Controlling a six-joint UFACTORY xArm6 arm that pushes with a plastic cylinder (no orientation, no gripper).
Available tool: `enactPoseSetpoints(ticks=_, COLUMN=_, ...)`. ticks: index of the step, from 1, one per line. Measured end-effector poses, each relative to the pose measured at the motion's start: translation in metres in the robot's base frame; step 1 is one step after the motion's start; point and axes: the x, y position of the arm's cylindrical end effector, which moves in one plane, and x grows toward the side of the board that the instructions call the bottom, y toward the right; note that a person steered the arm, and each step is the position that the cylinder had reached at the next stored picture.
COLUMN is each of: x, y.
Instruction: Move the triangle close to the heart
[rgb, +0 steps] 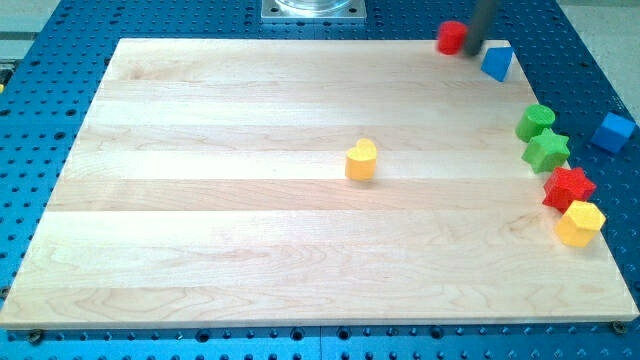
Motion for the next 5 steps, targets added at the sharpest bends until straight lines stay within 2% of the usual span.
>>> enactPoseSetpoints(ticks=1, x=0.007, y=-0.037)
enactPoseSetpoints(ticks=2, x=0.011, y=0.017)
enactPoseSetpoints(ticks=3, x=-0.022, y=0.069)
enactPoseSetpoints(ticks=5, x=-0.032, y=0.069)
